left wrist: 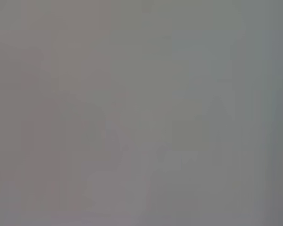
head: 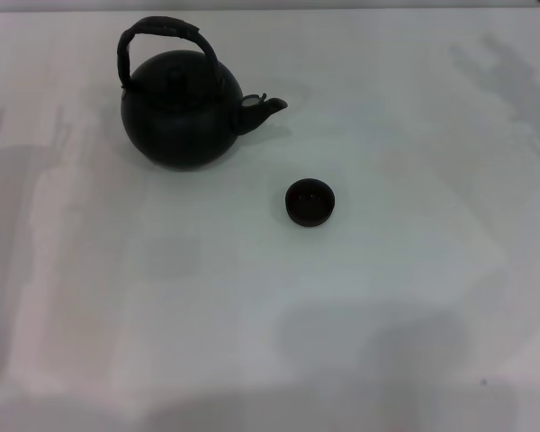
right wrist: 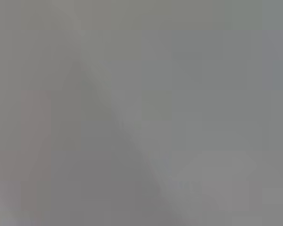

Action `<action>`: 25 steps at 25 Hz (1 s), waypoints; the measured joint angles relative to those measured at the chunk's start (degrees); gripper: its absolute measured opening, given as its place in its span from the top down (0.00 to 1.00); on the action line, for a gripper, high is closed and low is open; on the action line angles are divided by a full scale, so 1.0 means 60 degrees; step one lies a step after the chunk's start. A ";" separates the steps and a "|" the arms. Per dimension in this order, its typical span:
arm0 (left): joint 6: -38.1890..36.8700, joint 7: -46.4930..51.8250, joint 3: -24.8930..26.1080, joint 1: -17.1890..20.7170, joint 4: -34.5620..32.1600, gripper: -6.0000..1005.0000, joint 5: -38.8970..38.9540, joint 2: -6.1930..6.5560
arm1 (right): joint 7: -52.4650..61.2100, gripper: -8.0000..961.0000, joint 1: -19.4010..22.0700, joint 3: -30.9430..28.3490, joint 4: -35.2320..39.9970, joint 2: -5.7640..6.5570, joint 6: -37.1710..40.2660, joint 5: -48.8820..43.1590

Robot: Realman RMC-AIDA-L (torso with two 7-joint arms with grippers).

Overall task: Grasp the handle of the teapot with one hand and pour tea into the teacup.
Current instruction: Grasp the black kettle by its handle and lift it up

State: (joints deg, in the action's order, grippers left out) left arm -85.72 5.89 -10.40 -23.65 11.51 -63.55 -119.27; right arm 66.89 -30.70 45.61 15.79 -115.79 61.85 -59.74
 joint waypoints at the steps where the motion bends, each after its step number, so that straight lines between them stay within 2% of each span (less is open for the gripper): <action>1: 0.0036 -0.0001 -0.0006 0.0004 0.0000 0.17 -0.0010 0.0000 | -0.1105 0.10 0.0000 -0.0003 -0.0261 -0.0015 0.0010 0.0607; 2: 0.0057 0.0000 -0.0012 0.0008 0.0001 0.17 -0.0016 0.0000 | -0.2460 0.10 -0.0001 -0.0005 -0.0597 -0.0037 0.0084 0.1313; 3: 0.0078 0.0000 -0.0023 0.0010 0.0007 0.17 -0.0031 0.0000 | -0.5408 0.10 -0.0088 -0.0002 -0.1350 -0.0065 0.0398 0.2838; 9: 0.0096 0.0027 -0.0090 0.0222 0.0053 0.17 -0.0095 0.0000 | -0.9126 0.10 -0.0404 -0.0037 -0.2330 -0.0066 0.0663 0.5171; 13: 0.0038 0.0467 -0.0393 0.0515 -0.0008 0.17 -0.0180 0.0003 | -0.9352 0.10 -0.0463 -0.0044 -0.2173 -0.0045 0.0170 0.5555; 19: 0.0102 0.1475 -0.2289 0.0778 -0.0777 0.17 -0.0216 0.0031 | -0.9129 0.10 -0.0621 -0.0052 -0.1903 -0.0024 -0.0419 0.5603; 22: 0.0187 0.1739 -0.3009 0.0696 -0.0972 0.17 -0.0222 0.0040 | -0.9059 0.10 -0.0727 -0.0056 -0.1887 -0.0012 -0.0687 0.5613; 25: 0.0525 0.1753 -0.3257 0.0442 -0.0990 0.17 -0.0264 0.0042 | -0.9004 0.10 -0.0783 -0.0059 -0.1878 -0.0009 -0.0781 0.5624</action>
State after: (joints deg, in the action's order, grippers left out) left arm -82.57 16.41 -29.94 -21.00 5.57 -65.14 -119.01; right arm 12.87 -35.40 45.26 4.52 -115.85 57.17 -26.00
